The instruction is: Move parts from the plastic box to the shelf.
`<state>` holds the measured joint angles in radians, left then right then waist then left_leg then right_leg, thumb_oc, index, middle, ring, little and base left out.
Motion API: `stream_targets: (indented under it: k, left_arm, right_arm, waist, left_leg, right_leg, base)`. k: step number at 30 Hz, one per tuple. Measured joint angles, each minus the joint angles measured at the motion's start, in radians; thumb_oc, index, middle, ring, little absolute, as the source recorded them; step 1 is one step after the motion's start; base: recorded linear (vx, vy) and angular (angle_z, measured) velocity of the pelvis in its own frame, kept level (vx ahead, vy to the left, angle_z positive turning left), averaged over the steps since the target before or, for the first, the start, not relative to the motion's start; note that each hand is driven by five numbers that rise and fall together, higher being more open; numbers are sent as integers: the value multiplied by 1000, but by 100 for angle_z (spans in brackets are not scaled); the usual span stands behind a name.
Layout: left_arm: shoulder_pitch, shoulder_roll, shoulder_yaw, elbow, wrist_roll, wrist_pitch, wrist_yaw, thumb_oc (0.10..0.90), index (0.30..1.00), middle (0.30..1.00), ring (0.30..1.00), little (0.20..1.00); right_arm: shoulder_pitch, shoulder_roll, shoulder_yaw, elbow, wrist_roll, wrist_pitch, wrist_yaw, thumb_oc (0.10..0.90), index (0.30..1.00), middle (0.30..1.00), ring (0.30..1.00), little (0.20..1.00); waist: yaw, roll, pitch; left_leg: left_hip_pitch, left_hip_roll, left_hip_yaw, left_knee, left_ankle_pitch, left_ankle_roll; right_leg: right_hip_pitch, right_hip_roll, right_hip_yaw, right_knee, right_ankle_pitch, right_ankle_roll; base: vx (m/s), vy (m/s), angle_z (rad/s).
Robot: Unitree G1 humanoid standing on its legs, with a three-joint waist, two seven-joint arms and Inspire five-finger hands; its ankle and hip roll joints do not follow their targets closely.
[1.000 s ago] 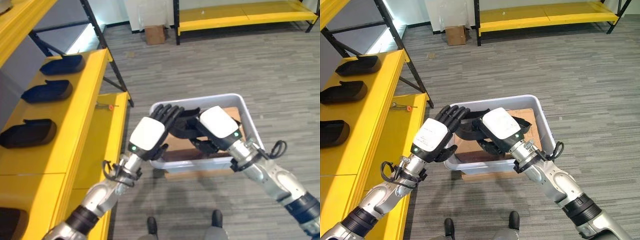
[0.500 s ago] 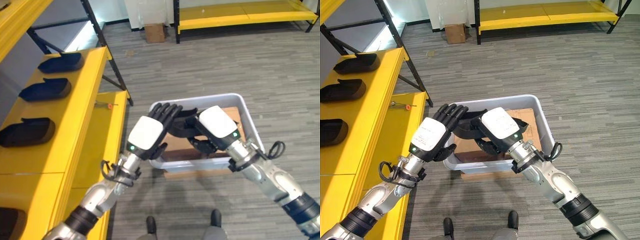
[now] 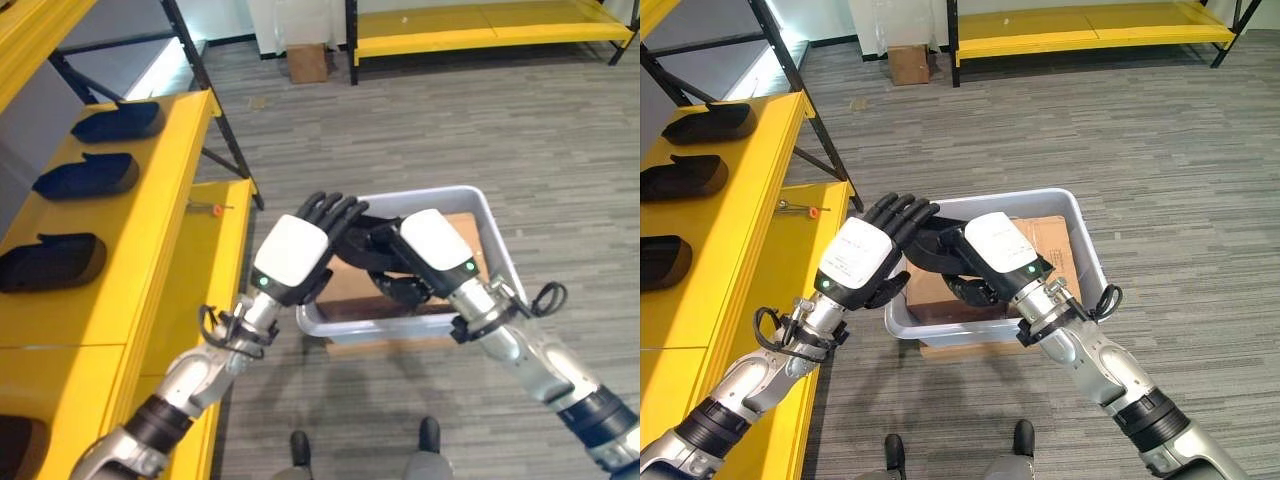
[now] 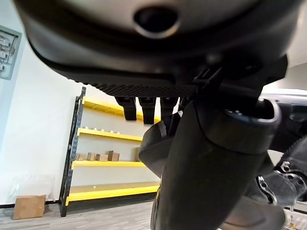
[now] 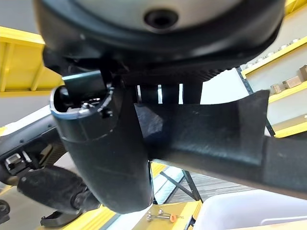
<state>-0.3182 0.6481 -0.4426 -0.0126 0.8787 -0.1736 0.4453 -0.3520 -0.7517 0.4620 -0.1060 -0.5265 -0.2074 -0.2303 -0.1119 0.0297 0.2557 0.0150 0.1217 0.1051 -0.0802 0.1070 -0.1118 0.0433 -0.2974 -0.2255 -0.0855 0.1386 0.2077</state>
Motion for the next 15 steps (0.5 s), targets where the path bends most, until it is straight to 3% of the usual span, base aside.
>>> stream_targets:
  k: [15]
  left_arm:
    - [-24,13,-50,35,33,2,-20,400,300,300,300,300]
  right_arm:
    - [-10,-4,45,2,-1,7,3,400,300,300,300,300]
  waist:
    - [-25,-2,-1]
  left_leg:
    - [2,0,4,0,0,0]
  right_leg:
    - [-1,0,5,0,0,0]
  base:
    - [0,0,0]
